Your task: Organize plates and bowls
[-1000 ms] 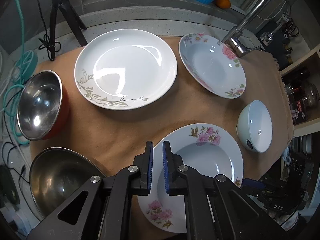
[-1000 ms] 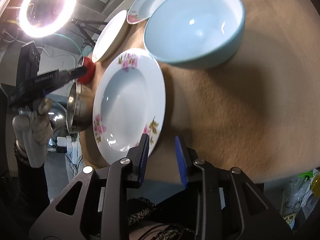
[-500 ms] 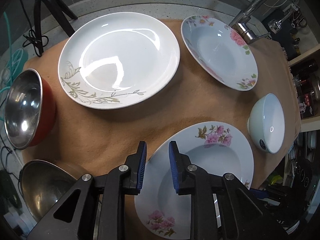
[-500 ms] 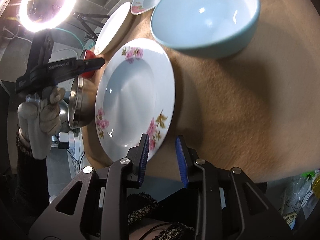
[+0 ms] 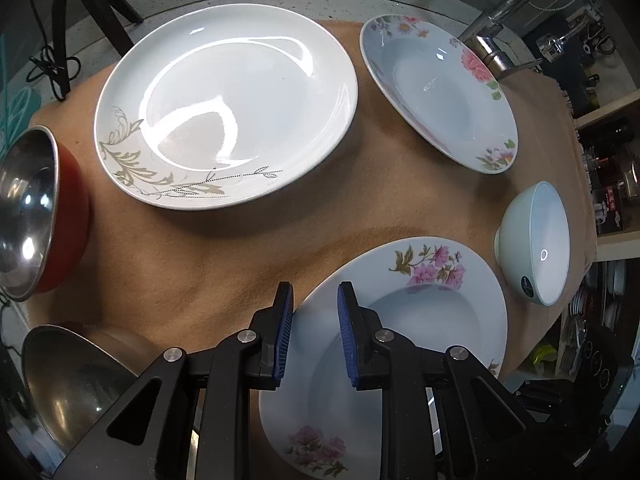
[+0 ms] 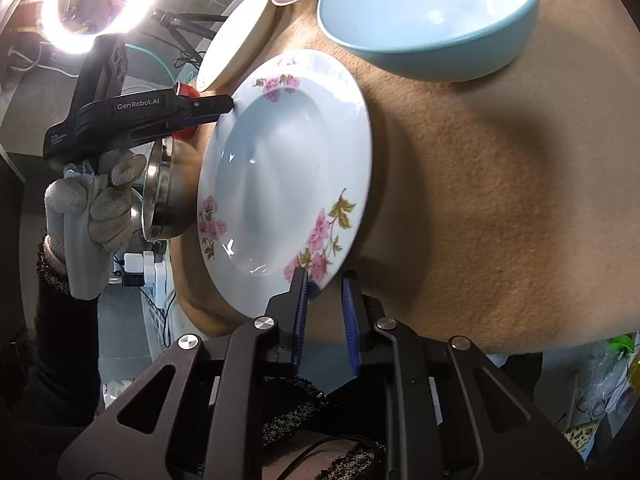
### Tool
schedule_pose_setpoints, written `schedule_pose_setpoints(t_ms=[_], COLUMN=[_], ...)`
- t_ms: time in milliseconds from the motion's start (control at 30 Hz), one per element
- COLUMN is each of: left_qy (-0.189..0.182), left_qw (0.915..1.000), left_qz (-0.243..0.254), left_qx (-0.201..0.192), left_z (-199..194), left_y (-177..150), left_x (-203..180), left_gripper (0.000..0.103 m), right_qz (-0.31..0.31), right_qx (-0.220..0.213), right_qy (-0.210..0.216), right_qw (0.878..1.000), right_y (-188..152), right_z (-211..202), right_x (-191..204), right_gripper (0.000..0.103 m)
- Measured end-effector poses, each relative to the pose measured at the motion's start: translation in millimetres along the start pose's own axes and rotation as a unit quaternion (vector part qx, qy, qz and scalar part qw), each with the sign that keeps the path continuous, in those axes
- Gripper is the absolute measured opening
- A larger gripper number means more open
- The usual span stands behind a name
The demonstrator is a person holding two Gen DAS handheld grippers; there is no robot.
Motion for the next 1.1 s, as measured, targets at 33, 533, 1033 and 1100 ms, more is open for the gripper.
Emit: schedule_pose_setpoints(t_ms=[33,533,1033,1100], left_qy=[0.000,0.020,0.019,0.013], left_qw=[1.0000,0.9994,0.9995,0.9994], left_qz=[0.000,0.028,0.020,0.014], left_qx=[0.001,-0.003,-0.015,-0.027], left_z=[0,-2,-11,-18], left_y=[0,-1,0,-1], left_x=[0,-21,-20,-16], left_gripper=[0.021,0.021,0.021,0.021], right_qz=[-0.001,-0.021,-0.037,-0.043], right_qx=[0.000,0.015,0.027,0.021], right_qy=[0.001,-0.007,-0.018,-0.024], right_qw=[1.000,1.000,0.999,0.999], right_y=[0,-7,-11,-11], right_z=[1,3,1,-6], right_x=[1,8,11,10], right_gripper=[0.014,0.013,0.013,0.014])
Point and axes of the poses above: each gripper's, at about its wrist camera, not at the fingertips, and z roughly the way its jaws point, x to its left, y to its top, the point moved 2 cm from there along z, roughly the way its jaws point
